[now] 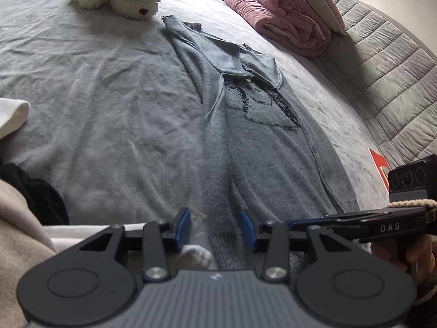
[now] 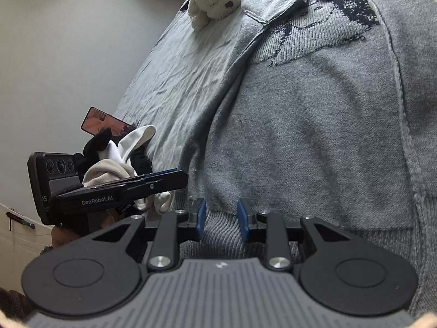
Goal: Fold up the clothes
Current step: 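Move both open tools along the sweater side toward the ribbed hem, then grasp the sweater side at the hem with both tools, fold inward, open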
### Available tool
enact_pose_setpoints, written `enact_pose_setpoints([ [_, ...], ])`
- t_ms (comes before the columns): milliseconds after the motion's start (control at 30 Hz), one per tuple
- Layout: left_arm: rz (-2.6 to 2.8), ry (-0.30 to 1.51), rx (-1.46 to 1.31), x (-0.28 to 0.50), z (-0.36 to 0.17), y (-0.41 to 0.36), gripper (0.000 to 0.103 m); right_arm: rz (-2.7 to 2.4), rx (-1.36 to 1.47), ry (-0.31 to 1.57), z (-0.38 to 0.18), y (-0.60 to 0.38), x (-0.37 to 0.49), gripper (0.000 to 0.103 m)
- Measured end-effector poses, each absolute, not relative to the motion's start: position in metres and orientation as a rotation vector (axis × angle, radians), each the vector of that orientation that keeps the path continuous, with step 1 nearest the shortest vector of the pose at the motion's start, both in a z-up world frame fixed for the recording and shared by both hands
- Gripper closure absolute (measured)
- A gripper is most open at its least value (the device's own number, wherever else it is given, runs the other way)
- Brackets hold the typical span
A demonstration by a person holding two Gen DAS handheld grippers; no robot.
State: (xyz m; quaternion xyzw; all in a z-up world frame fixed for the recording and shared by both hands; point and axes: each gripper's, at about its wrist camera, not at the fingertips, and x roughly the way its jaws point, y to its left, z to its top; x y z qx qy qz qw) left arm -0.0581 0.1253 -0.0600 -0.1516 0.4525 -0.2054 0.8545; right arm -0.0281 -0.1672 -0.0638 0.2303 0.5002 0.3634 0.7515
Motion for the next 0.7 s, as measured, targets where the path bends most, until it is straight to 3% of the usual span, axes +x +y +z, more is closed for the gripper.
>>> enact_pose_setpoints([
  [233,-0.497,1.009,-0.254,-0.065,-0.059,0.11,0.063,0.817,0.484,1.114,-0.064,-0.164,-0.028,0.073],
  [300,-0.503,1.022,-0.219,-0.068,-0.059,0.108,0.078,0.823,0.474,1.114,-0.065,-0.164,-0.028,0.073],
  [333,-0.506,1.031,-0.215,-0.069,-0.059,0.107,0.094,0.825,0.469,1.114,-0.065,-0.163,-0.028,0.073],
  [367,-0.517,1.026,-0.219,-0.071,-0.058,0.107,0.096,0.827,0.468,1.116,-0.066,-0.163,-0.028,0.073],
  [700,-0.713,0.89,-0.232,-0.089,-0.025,0.091,0.097,0.86,0.525,1.162,-0.074,-0.158,-0.028,0.074],
])
